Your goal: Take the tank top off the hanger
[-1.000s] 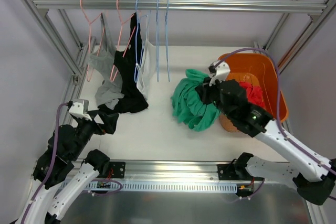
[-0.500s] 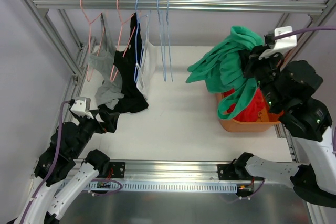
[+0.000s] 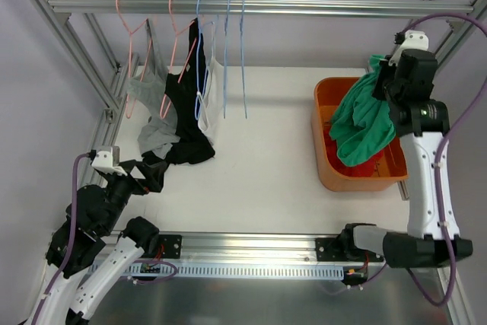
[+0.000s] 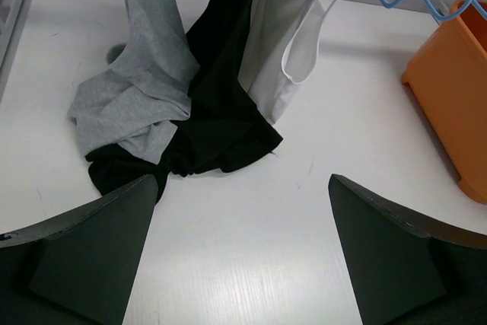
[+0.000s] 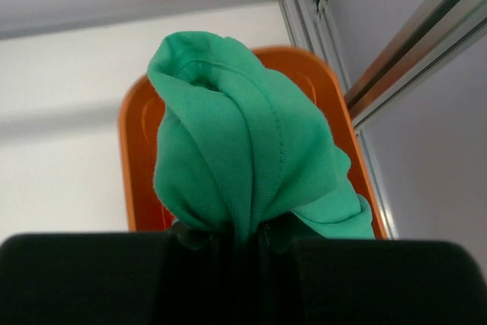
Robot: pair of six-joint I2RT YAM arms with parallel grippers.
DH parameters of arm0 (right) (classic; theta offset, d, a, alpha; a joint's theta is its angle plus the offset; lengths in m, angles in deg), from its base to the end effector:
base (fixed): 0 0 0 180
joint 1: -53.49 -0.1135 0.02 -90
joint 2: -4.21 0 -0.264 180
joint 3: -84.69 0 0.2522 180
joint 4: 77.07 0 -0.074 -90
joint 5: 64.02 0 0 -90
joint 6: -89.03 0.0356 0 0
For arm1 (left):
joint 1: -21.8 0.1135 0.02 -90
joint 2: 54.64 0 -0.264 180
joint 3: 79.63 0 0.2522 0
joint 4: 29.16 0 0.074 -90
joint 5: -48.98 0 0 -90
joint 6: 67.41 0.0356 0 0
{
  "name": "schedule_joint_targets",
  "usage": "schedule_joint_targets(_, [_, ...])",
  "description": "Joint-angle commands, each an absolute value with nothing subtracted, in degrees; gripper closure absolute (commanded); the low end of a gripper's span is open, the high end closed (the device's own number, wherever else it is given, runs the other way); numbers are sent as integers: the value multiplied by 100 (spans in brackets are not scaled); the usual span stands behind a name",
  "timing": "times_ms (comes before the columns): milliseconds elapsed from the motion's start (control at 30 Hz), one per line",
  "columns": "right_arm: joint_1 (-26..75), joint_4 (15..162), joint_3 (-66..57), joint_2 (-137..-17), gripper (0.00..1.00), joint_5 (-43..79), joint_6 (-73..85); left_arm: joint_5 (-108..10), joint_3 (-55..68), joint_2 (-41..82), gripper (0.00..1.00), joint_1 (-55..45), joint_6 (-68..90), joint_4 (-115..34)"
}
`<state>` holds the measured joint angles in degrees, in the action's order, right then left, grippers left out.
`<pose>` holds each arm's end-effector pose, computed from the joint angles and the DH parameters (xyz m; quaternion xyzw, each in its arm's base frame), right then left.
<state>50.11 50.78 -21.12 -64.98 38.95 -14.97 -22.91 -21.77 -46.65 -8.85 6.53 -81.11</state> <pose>0.2334 0.0058 0.4816 -0.0520 0.7923 -0.1452 0.5903 0.0305 -0.0052 0.3391 -0.0181 0.7190 -0.1677 0.6742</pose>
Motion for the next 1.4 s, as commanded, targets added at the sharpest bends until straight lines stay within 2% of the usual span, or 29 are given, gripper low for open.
schedule_joint_targets(0, [5349, 5594, -1786, -6882, 100, 3134, -1143, -2186, -2210, -4699, 1, -852, 589, -7939])
schedule_joint_targets(433, [5868, 7220, 552, -8482, 100, 3116, 122, -2089, -2219, -4804, 1, -852, 457, -7957])
schedule_joint_targets(633, [5868, 7230, 669, -8623, 99, 3073, 220, -1992, -2210, -4875, 1, -852, 448, -7957])
schedule_joint_targets(733, [5868, 7072, 519, -8290, 82, 3064, 202, -2010, -2201, -4857, 1, -852, 422, -7965])
schedule_joint_targets(767, [5868, 7002, 327, -8211, 62, 3046, 193, -2001, -2183, -4840, 1, -852, 422, -7974])
schedule_joint_targets(800, [5868, 6775, 186, -8141, 53, 3011, 184, -1992, -2183, -4831, 1, -852, 422, -7966])
schedule_joint_targets(867, [5868, 6528, -104, -8000, 42, 2993, 149, -2001, -2183, -4796, 1, -852, 413, -7974])
schedule_joint_targets(933, [5868, 6202, -491, -7920, 35, 3080, 114, -2027, -2183, -4796, 1, -852, 413, -7966])
schedule_joint_targets(1033, [5859, 5833, -825, -7745, 2, 3160, 35, -1992, -2175, -4839, 1, -861, 413, -7974])
schedule_joint_targets(1233, [5877, 5156, -1370, -7306, 1, 3143, -220, -1957, -2166, -4840, 1, -852, 413, -7992])
schedule_joint_targets(1367, [5877, 5093, -1275, -6473, 1, 2643, -133, -1992, -2131, -4620, 1, -852, 448, -7992])
